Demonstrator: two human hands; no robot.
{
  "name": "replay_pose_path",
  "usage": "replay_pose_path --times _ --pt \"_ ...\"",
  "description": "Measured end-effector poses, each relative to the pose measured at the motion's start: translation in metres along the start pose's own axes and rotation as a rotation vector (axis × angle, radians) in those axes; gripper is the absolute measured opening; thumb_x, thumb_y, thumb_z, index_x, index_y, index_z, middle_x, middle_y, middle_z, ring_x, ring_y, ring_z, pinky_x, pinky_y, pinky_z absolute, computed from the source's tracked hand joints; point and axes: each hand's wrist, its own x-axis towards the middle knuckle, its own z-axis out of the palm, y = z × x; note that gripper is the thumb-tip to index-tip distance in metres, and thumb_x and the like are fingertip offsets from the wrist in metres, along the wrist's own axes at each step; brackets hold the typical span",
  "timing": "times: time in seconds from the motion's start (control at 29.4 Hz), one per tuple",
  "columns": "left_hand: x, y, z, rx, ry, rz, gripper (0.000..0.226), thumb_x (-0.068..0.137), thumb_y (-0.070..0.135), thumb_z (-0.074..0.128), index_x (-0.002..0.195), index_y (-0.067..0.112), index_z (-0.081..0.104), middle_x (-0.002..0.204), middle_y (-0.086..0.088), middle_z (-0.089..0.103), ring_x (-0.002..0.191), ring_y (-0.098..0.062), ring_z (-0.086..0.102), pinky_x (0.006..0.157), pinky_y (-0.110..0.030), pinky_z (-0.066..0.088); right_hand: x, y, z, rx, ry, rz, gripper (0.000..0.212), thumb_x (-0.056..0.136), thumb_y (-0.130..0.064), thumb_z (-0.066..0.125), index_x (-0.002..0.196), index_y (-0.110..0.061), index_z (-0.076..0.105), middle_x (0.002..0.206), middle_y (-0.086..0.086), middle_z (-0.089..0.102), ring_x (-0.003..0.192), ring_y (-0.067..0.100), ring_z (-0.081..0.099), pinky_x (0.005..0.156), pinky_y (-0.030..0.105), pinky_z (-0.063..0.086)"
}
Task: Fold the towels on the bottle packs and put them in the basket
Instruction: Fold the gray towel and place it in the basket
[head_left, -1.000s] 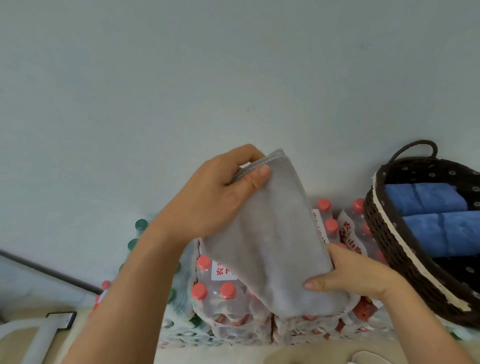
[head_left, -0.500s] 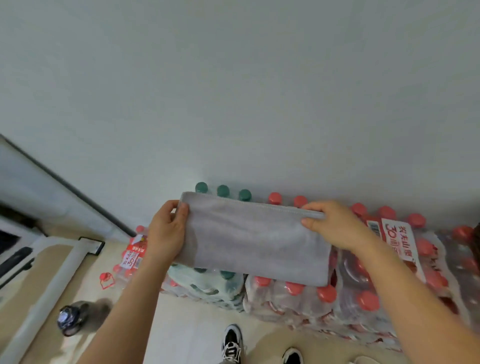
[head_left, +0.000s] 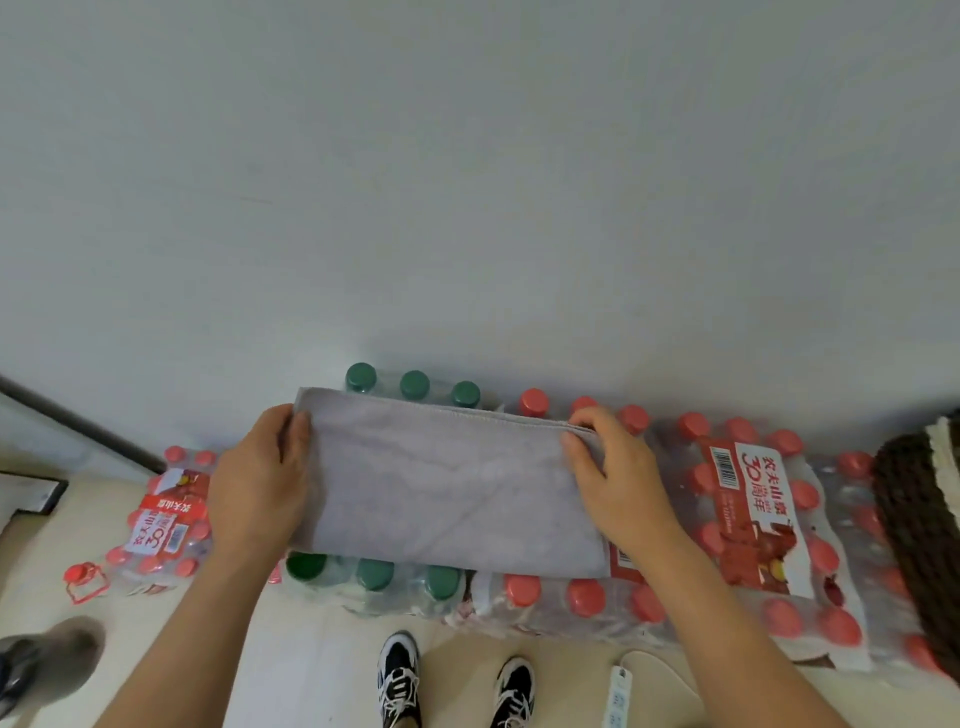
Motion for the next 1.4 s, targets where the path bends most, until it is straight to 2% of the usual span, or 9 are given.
replay_pose_path --times 0.1,0.2,0.34,0.44,0.54,0.78,0.95,1.23,1.4 --pt "0.003 -0.007 0.002 0.160 -0.002 0.048 0.029 0.096 0.017 0.047 0.120 0.004 0.058 0.103 -0.021 0.064 0.086 -0.039 0.053 0.072 -0.042 0.040 -0.012 -0.013 0.000 0.065 -0.010 -0.027 0.002 0.096 -0.032 0.049 0.095 -0.033 0.050 0.082 -0.011 0.060 0.078 0.006 0.058 0.069 0.030 0.047" --pt "0.000 0.009 0.008 0.203 0.011 0.310 0.058 0.076 -0.005 0.056 0.133 0.000 0.049 0.132 -0.025 0.051 0.115 -0.047 0.047 0.096 -0.052 0.040 -0.022 -0.025 0.001 0.053 -0.001 -0.071 0.004 0.097 -0.031 0.050 0.097 -0.031 0.054 0.080 -0.013 0.060 0.079 0.001 0.058 0.066 0.013 0.043" --pt "-0.018 0.080 0.043 0.101 -0.354 0.816 0.060 0.072 0.018 0.058 0.131 0.016 0.055 0.133 -0.007 0.055 0.123 -0.029 0.049 0.103 -0.044 0.042 -0.026 -0.036 0.003 0.113 0.010 -0.046 0.006 0.096 -0.022 0.054 0.095 -0.027 0.056 0.074 -0.021 0.056 0.072 -0.002 0.056 0.062 0.008 0.036" --pt "-0.016 0.115 0.069 0.140 -0.531 0.967 0.040 0.074 0.028 0.059 0.114 0.028 0.061 0.117 0.007 0.064 0.112 -0.016 0.055 0.094 -0.035 0.037 -0.024 -0.033 0.005 0.223 -0.001 0.061 0.007 0.096 -0.026 0.054 0.103 -0.025 0.056 0.088 -0.015 0.063 0.082 0.001 0.061 0.068 0.016 0.045" --pt "-0.001 0.122 0.076 0.057 -0.699 0.902 0.007 0.085 0.026 0.058 0.089 0.022 0.062 0.085 0.007 0.065 0.084 -0.018 0.059 0.074 -0.032 0.039 -0.022 -0.024 0.001 0.236 -0.038 0.258 0.021 0.092 -0.031 0.058 0.112 -0.031 0.052 0.096 -0.017 0.065 0.088 0.000 0.061 0.076 0.030 0.052" --pt "0.012 0.139 0.089 0.139 -0.902 0.802 0.022 0.099 0.026 0.044 0.089 0.009 0.053 0.090 -0.009 0.063 0.086 -0.028 0.058 0.075 -0.039 0.044 -0.035 -0.013 -0.004 0.079 -0.075 0.432 0.017 0.088 -0.033 0.055 0.076 -0.021 0.052 0.063 -0.001 0.056 0.055 0.012 0.049 0.052 0.032 0.036" --pt "0.002 0.149 0.099 0.258 -0.827 0.830 0.021 0.098 0.032 0.046 0.093 0.012 0.051 0.095 -0.007 0.064 0.090 -0.028 0.059 0.071 -0.035 0.041 -0.039 -0.020 -0.005 0.044 -0.085 0.507 0.034 0.088 -0.032 0.052 0.058 -0.023 0.039 0.053 -0.004 0.043 0.051 0.011 0.040 0.051 0.029 0.029" --pt "-0.002 0.147 0.111 0.253 -0.689 0.817 0.028 0.098 0.031 0.044 0.088 0.011 0.060 0.089 -0.006 0.064 0.081 -0.029 0.060 0.070 -0.042 0.047 -0.042 -0.026 -0.006 0.071 -0.043 0.573 0.035 0.091 -0.039 0.051 0.064 -0.018 0.042 0.056 -0.003 0.045 0.050 0.009 0.038 0.049 0.026 0.030" --pt "-0.021 0.128 0.130 0.157 -0.468 0.813 0.040 0.093 0.042 0.031 0.083 0.013 0.057 0.088 -0.004 0.057 0.078 -0.028 0.055 0.063 -0.041 0.046 -0.052 -0.020 0.001 0.097 0.038 0.570 0.015 0.088 -0.038 0.058 0.092 -0.029 0.047 0.059 -0.006 0.050 0.050 0.006 0.045 0.046 0.022 0.031"
